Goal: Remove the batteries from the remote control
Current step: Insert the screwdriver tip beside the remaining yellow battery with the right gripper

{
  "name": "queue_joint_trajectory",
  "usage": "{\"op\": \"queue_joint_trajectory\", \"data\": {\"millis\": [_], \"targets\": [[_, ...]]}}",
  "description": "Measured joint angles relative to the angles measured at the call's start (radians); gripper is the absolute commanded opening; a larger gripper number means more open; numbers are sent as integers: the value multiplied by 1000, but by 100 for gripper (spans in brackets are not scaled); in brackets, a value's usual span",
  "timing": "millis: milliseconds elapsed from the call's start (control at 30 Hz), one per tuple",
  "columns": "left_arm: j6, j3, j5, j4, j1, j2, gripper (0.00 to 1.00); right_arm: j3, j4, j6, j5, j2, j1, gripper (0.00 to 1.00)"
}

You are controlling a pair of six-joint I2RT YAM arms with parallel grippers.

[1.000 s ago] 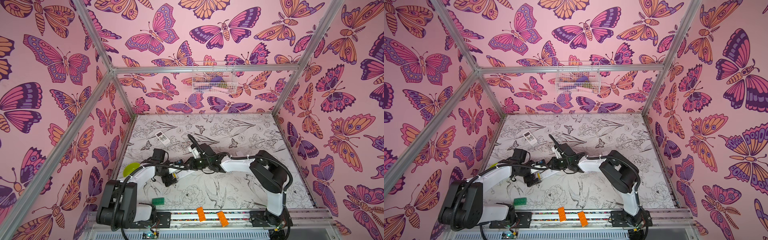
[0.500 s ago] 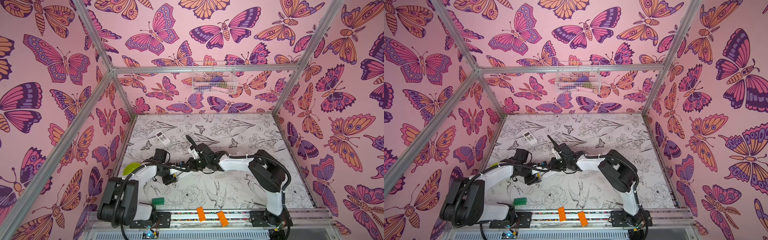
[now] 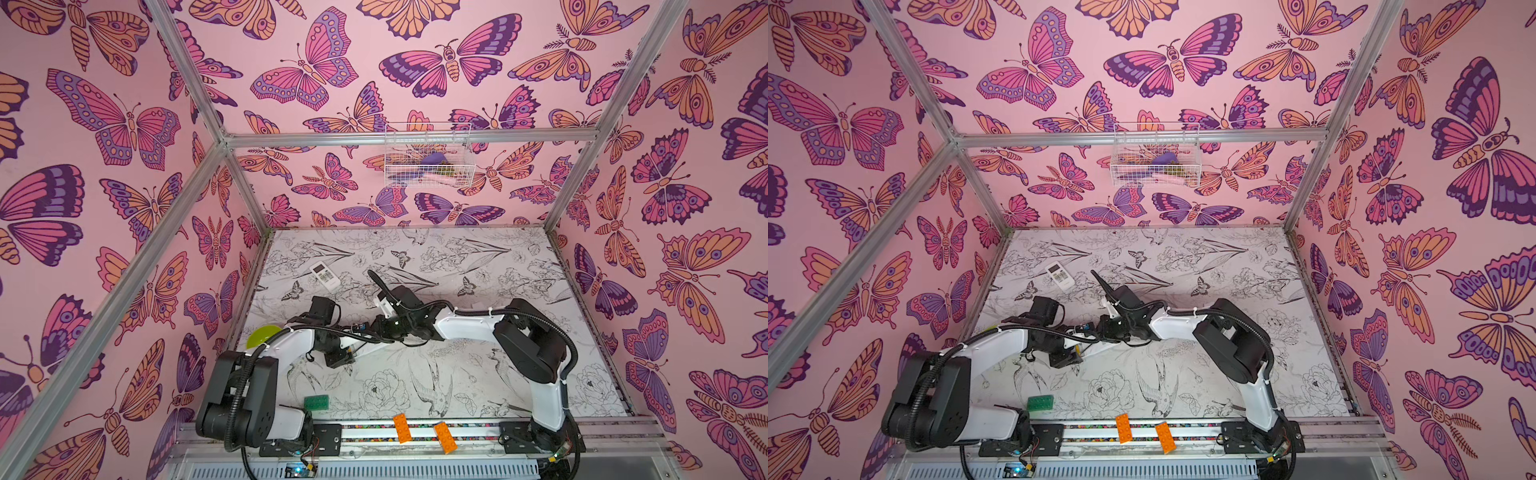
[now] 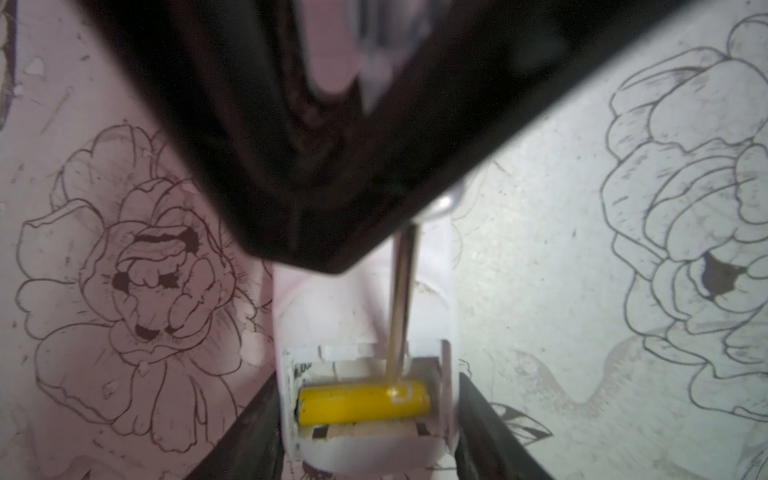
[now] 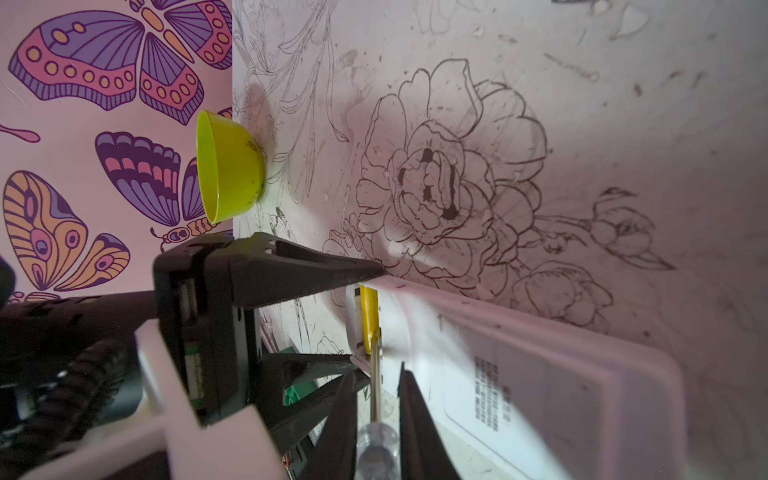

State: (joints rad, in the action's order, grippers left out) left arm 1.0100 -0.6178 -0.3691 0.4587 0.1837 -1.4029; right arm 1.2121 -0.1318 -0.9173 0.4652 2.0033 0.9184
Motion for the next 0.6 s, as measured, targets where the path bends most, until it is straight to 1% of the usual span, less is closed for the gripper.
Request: {"op": "queue_joint_trajectory", "data": {"millis": [200, 300, 500, 600], "targets": [[3, 0, 6, 3, 0, 0, 45, 13, -1, -3, 19, 14, -6, 0], [5, -1, 7, 3, 0, 0, 43, 29, 17, -4, 24, 23, -7, 0], [5, 0, -19, 5, -13, 3, 41, 127, 204, 27, -39, 24, 5, 0], [5, 0, -35, -2, -16, 4, 41, 158, 267, 27, -65, 21, 8, 0]]}}
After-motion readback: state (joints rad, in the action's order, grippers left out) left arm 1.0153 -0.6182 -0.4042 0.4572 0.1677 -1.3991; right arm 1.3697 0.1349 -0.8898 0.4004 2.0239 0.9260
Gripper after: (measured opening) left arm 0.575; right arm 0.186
